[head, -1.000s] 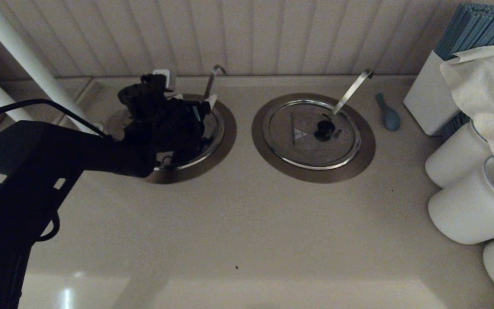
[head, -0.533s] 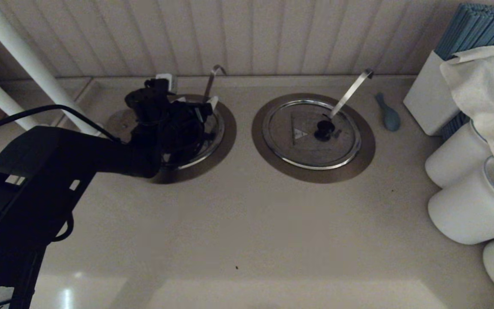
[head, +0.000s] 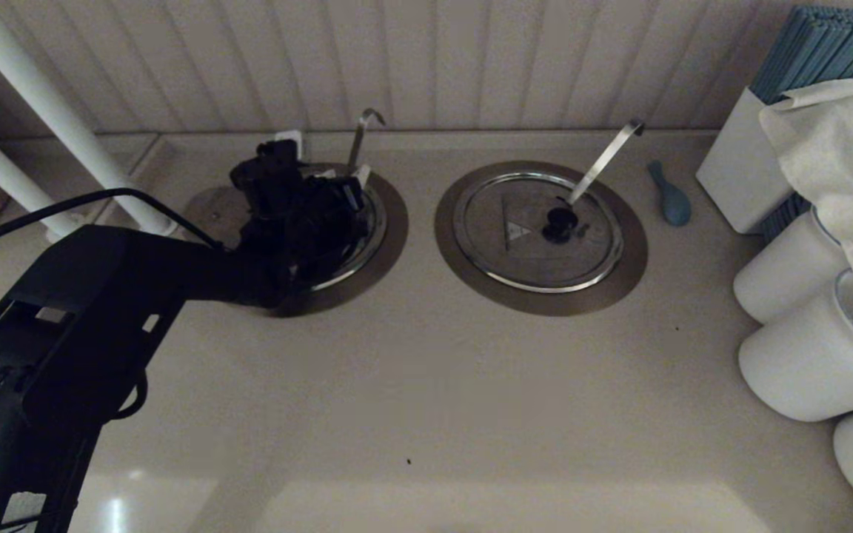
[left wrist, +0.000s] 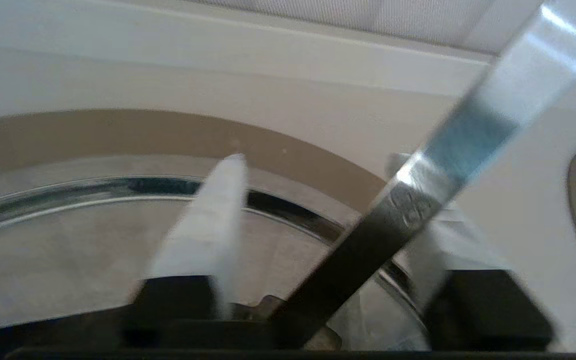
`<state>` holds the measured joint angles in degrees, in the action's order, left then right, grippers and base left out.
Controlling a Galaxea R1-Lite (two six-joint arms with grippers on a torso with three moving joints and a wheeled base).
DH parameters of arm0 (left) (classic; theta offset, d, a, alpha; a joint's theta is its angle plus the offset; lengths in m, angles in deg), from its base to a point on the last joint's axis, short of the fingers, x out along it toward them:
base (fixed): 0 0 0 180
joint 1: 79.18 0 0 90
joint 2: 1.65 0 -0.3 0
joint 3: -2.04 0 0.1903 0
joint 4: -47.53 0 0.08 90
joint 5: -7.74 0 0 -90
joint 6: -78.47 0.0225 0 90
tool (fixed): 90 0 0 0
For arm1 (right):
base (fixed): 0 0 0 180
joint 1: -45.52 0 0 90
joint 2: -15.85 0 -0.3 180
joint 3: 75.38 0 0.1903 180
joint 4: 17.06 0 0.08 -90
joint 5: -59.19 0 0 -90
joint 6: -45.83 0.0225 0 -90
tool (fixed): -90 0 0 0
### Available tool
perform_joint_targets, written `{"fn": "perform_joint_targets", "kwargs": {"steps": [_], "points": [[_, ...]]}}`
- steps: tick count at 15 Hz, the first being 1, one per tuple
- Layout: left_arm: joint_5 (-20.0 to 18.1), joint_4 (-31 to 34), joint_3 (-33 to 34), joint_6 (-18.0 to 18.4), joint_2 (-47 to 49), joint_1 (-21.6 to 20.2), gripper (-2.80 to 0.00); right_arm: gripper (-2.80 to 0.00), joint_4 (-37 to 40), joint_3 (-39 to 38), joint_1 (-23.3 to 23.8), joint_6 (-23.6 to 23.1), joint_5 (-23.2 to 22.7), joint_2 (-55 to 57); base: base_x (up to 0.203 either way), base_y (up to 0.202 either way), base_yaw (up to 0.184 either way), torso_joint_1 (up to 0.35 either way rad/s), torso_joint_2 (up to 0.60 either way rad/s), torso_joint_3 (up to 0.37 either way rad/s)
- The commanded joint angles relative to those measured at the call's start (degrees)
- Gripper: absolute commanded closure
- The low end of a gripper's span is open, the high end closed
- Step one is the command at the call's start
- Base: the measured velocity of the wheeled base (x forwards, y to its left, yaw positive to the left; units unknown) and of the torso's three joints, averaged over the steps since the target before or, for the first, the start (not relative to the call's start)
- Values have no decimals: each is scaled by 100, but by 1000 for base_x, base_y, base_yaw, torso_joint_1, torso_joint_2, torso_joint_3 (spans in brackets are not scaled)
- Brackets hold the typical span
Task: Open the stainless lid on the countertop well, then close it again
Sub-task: Stir with a spoon
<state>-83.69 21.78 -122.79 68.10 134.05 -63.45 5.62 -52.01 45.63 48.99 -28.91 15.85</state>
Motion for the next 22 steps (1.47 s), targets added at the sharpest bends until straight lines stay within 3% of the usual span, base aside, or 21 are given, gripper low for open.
{"fn": "perform_joint_targets", "kwargs": {"steps": [1, 13, 16, 18, 20, 22], "points": [[-7, -28, -5, -10, 74, 9, 0, 0, -2, 0, -2, 1, 3, 5, 0, 0, 0, 0, 0, 0], [3, -37, 582, -289, -1033, -8, 0, 0, -2, 0, -2, 1, 3, 7, 0, 0, 0, 0, 0, 0], [-86, 24, 876, -283, -1437, -24, 0, 0, -2, 0, -2, 1, 3, 9, 0, 0, 0, 0, 0, 0], [-351, 228, 1142, -274, -1738, -26, 0, 0, -2, 0, -2, 1, 3, 9, 0, 0, 0, 0, 0, 0], [-692, 577, 1348, -109, -1906, -39, 0, 0, -2, 0, -2, 1, 3, 0, 0, 0, 0, 0, 0, 0], [-701, 703, 1378, 357, -1861, -98, 0, 0, -2, 0, -2, 1, 3, 0, 0, 0, 0, 0, 0, 0]]}}
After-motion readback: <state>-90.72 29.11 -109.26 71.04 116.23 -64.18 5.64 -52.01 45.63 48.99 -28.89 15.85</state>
